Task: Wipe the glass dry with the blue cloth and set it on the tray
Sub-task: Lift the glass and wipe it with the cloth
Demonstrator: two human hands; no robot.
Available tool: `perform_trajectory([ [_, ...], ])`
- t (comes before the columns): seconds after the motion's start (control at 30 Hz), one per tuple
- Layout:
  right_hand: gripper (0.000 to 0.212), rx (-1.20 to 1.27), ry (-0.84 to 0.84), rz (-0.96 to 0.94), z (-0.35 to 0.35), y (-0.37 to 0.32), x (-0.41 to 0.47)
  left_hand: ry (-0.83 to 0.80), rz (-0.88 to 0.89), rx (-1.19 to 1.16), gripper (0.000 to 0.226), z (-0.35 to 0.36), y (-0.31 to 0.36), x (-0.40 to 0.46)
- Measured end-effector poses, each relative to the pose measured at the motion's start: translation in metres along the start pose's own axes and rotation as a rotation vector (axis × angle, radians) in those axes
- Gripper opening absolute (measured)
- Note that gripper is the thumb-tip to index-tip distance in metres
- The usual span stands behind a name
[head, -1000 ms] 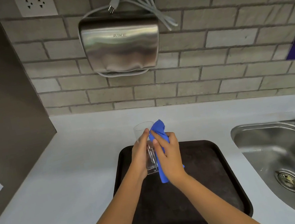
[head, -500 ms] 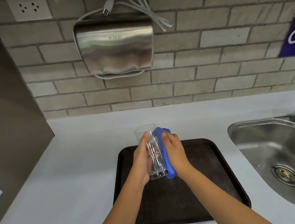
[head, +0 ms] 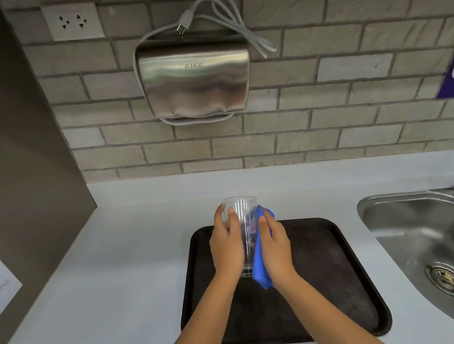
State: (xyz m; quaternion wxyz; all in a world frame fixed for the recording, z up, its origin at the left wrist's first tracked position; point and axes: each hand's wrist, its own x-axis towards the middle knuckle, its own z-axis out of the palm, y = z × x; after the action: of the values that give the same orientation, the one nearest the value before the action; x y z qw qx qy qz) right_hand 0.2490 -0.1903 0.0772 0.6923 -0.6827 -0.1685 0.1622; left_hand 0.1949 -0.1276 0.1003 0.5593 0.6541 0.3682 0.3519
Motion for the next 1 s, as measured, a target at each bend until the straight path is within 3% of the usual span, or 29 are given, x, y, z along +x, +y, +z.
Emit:
perform_trajectory([
  [0.1, 0.035, -0.132, 0.056, -0.205, 0.008, -0.005, -0.022, -0.062, -0.014, -0.014, 0.063, -0.004, -0.003, -0.003],
  [0.27, 0.049, -0.395, 0.021, -0.532, 0.013, -0.002, -0.043, -0.230, -0.173, -0.316, 0.049, -0.017, -0.005, -0.001],
  [0.47, 0.035, -0.213, -0.115, -0.398, 0.006, -0.026, -0.031, -0.353, -0.197, -0.457, 0.048, -0.024, -0.004, -0.009],
  [0.57, 0.028, -0.014, -0.086, -0.158, 0.001, -0.034, -0.013, -0.374, -0.252, -0.498, 0.053, -0.023, -0.002, -0.013],
  [0.63, 0.032, -0.016, -0.065, -0.093, -0.002, -0.035, -0.009, -0.371, -0.254, -0.500, 0.056, -0.020, -0.004, -0.014],
  [0.8, 0.042, -0.471, -0.039, -0.521, 0.004, -0.033, -0.032, -0.341, -0.205, -0.421, 0.048, -0.016, 0.002, -0.013],
  [0.83, 0.041, -0.482, -0.042, -0.537, 0.004, -0.031, -0.030, -0.338, -0.197, -0.401, 0.043, -0.016, 0.002, -0.014],
  [1.0, 0.028, 0.002, -0.067, -0.125, -0.011, -0.046, -0.012, -0.350, -0.274, -0.506, 0.054, -0.013, 0.000, -0.022],
])
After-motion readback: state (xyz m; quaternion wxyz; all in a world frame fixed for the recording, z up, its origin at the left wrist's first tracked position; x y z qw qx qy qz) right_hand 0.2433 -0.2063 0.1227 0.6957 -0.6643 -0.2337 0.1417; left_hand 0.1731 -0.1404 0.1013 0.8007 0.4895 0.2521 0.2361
